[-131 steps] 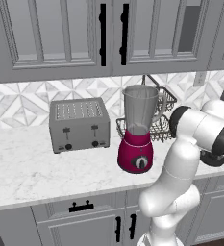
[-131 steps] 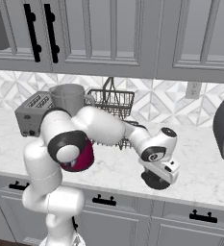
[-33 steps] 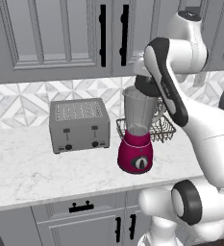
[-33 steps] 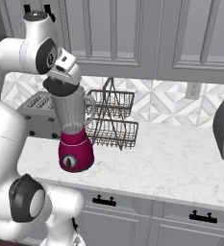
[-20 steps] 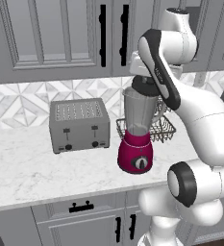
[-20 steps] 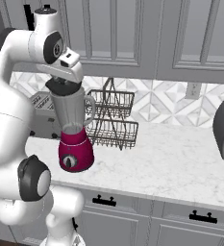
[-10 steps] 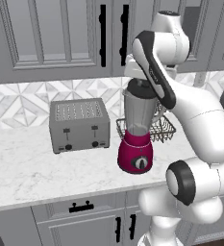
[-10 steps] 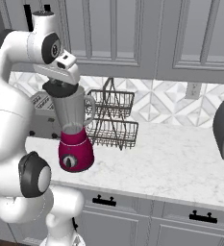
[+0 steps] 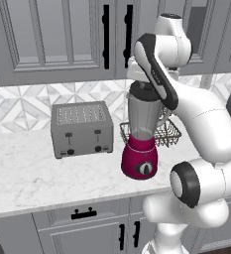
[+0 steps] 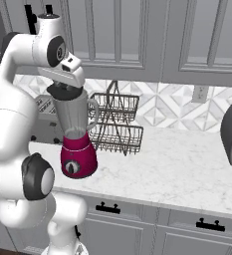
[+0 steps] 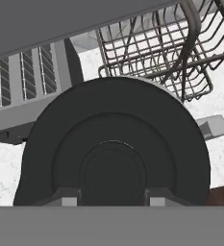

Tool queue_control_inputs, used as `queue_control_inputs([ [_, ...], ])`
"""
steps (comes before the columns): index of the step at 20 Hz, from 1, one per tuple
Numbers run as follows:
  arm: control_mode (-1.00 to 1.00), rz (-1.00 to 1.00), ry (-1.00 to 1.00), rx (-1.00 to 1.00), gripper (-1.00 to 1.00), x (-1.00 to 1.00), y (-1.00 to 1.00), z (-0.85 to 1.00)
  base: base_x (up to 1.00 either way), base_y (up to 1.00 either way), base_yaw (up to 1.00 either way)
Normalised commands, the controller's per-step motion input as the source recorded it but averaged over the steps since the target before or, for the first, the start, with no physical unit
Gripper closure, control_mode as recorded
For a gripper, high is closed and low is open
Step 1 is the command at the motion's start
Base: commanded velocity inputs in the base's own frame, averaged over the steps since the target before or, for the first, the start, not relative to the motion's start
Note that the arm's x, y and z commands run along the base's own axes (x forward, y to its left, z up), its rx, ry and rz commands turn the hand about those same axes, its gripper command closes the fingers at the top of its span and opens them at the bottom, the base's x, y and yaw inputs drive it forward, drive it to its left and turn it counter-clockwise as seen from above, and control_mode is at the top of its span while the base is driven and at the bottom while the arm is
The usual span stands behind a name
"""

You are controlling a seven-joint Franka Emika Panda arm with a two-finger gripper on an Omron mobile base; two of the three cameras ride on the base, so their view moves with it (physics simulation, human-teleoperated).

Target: Close the lid blender by securely placing the lid on top.

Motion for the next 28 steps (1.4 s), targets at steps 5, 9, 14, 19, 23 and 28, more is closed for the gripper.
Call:
queue_control_inputs([
  [5, -1.0, 0.0, 0.02, 0.0, 1.0, 0.15, -0.01, -0.05, 0.0, 0.0, 0.0],
  [9, -1.0, 0.0, 0.01, 0.0, 1.0, 0.1, -0.03, -0.06, 0.0, 0.0, 0.0],
  [14, -1.0, 0.0, 0.0, 0.0, 1.0, -0.01, -0.02, -0.11, 0.0, 0.0, 0.0],
  [19, -1.0, 0.0, -0.02, 0.0, 1.0, -0.05, -0.16, -0.04, 0.0, 0.0, 0.0],
  [23, -1.0, 0.0, -0.15, 0.0, 1.0, 0.0, -0.12, -0.01, 0.0, 0.0, 0.0],
  [28, -1.0, 0.0, -0.14, -0.01, 1.0, 0.0, 0.0, -0.08, 0.0, 0.0, 0.0],
])
